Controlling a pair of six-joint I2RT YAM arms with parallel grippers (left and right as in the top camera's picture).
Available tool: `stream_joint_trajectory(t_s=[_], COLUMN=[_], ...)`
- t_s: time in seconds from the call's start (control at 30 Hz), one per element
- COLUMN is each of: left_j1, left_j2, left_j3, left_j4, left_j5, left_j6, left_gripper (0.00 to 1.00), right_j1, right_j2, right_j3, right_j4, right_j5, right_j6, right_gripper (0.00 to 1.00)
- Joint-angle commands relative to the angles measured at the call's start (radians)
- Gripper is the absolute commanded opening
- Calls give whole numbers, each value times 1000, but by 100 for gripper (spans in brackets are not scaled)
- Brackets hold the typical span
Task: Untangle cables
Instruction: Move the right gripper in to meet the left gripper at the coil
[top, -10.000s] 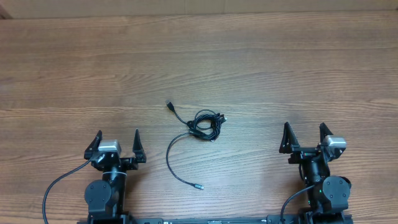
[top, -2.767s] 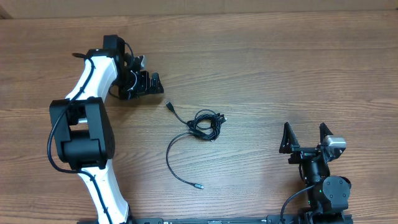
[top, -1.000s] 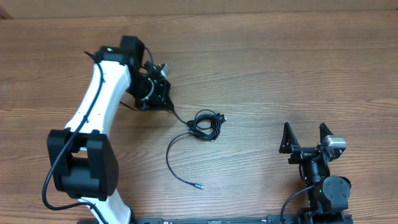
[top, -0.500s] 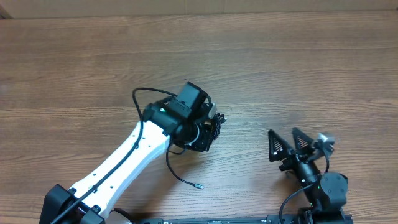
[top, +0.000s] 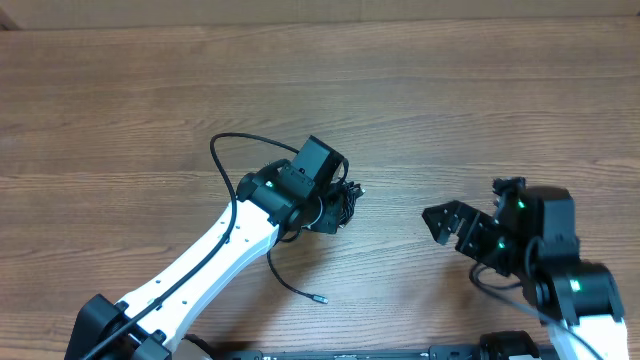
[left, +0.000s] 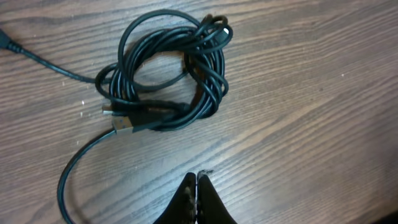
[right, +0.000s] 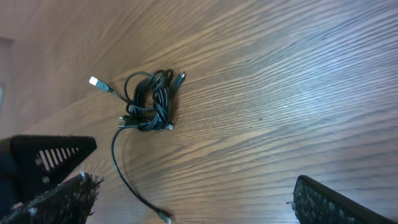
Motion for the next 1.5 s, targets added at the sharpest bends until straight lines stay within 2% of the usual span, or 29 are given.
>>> stream_joint_trajectory(t_s=[0.0, 0.07, 0.1, 0.17, 0.23, 0.3, 0.33, 0.4, 0.47, 0.6, 0.73, 0.77, 0.8, 0.87, 0.9, 0.93, 0.97, 1.0, 1.03, 1.1, 1.17, 1.2, 1.23, 1.27, 1.3, 1.33, 1.37, 1.4, 1.47], left_j1=[16, 52, 74, 123, 166, 194, 204, 218, 217, 218, 218, 218, 218, 218, 218, 218, 222, 227, 240, 284, 327, 371, 398, 415, 424, 432, 432, 431, 431], left_j2=[13, 13, 21, 66, 127, 182, 193, 193, 193, 193, 193, 193, 193, 193, 193, 193, 193, 193, 193, 193, 193, 193, 193, 193, 193, 193, 193, 193, 193], left_j3=[-67, -67, -67, -68, -68, -67, -66, -64, -65, -65, -65, -65, -65, -65, -65, -65, -65, -65, -65, -65, -65, -65, -65, -65, -65, -65, -65, -65, -65], left_j4=[58, 39, 29, 19, 40, 60, 64, 74, 84, 87, 83, 83, 82, 82, 80, 76, 72, 69, 62, 41, 21, 3, -9, -13, -14, -13, -10, -7, -5], left_j5=[-35, -19, -8, 45, 178, 261, 261, 272, 271, 196, 171, 170, 171, 150, 127, 115, 115, 114, 114, 114, 114, 114, 115, 116, 123, 140, 150, 155, 184], left_j6=[-45, -51, -52, -45, 50, 92, 92, 92, 91, 29, -7, -7, -7, -7, -7, -7, -7, -7, -7, -7, -7, -6, 6, 25, 37, 43, 43, 43, 43], left_gripper=[4, 4, 4, 4, 4, 12, 22, 49, 42, 51, 49, 57, 55, 40, 38, 32, 17, 8, 4, 15, 15, 25, 28, 34, 40, 63, 77, 84, 88], right_j1=[5, 11, 32, 103, 195, 291, 340, 416, 444, 450, 465, 480, 496, 515, 524, 531, 548, 563, 588, 627, 656, 672, 671, 659, 642, 600, 574, 542, 493], right_j2=[127, 243, 284, 357, 416, 483, 532, 657, 731, 772, 800, 815, 827, 832, 832, 832, 832, 832, 832, 832, 832, 832, 832, 831, 828, 819, 814, 813, 813], right_j3=[33, 33, 33, 33, 33, 33, 33, 33, 33, 33, 33, 33, 33, 33, 33, 33, 33, 33, 33, 33, 33, 33, 33, 33, 35, 54, 70, 88, 92], right_j4=[71, 169, 198, 250, 290, 304, 324, 434, 555, 677, 681, 681, 684, 708, 718, 721, 722, 722, 728, 744, 760, 771, 771, 770, 769, 732, 700, 656, 644], right_j5=[-191, -325, -305, -211, -112, 8, 38, 50, 47, 47, 81, 98, 117, 122, 119, 113, 108, 106, 107, 106, 106, 107, 107, 106, 94, 60, 45, 38, 44], right_j6=[-12, 3, 57, 169, 256, 367, 417, 474, 479, 497, 559, 591, 636, 652, 652, 652, 656, 672, 675, 678, 678, 677, 667, 653, 629, 590, 582, 582, 556], right_gripper=[100, 27, 24, 26, 30, 34, 39, 39, 30, 31, 30, 30, 30, 29, 27, 23, 16, 10, 4, 4, 4, 6, 22, 29, 32, 36, 40, 44, 53])
